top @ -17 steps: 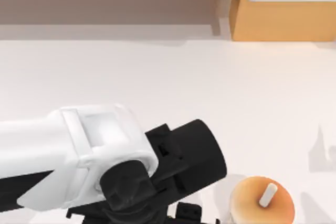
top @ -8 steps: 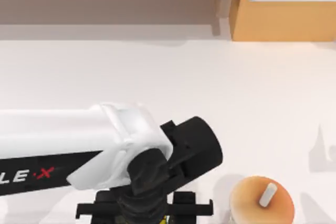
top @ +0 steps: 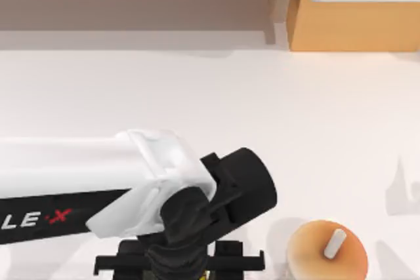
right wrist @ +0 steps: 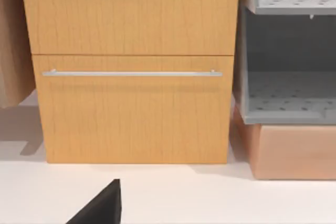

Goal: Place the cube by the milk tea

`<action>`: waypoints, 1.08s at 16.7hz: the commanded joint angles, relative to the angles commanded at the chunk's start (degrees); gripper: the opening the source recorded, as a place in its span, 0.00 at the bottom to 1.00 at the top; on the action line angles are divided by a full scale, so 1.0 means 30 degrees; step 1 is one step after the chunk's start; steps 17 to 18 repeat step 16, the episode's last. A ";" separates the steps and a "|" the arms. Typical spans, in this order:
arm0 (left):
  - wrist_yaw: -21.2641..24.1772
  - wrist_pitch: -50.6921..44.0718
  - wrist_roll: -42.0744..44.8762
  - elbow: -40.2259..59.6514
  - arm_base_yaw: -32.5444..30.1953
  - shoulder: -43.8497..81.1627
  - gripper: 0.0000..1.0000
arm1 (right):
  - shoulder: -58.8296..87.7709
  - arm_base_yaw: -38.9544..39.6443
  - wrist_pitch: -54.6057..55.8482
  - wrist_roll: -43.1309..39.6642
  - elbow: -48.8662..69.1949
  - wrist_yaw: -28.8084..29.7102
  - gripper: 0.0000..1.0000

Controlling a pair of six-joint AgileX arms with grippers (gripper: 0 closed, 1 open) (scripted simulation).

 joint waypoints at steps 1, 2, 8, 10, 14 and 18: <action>0.0000 0.0000 0.0000 0.0000 0.0000 0.0000 0.30 | 0.0000 0.0000 0.0000 0.0000 0.0000 0.0000 1.00; 0.0000 0.0000 0.0000 0.0000 0.0000 0.0000 0.38 | 0.0000 0.0000 0.0000 0.0000 0.0000 0.0000 1.00; 0.0000 0.0000 0.0000 0.0000 0.0000 0.0000 0.83 | 0.0000 0.0000 0.0000 0.0000 0.0000 0.0000 1.00; 0.0000 0.0000 0.0000 0.0000 0.0000 0.0000 0.98 | 0.0000 0.0000 0.0000 0.0000 0.0000 0.0000 1.00; 0.0000 0.0000 0.0000 0.0000 0.0000 0.0000 1.00 | 0.0000 0.0000 0.0000 0.0000 0.0000 0.0000 1.00; 0.0000 0.0000 0.0000 0.0000 0.0000 0.0000 1.00 | 0.0000 0.0000 0.0000 0.0000 0.0000 0.0000 1.00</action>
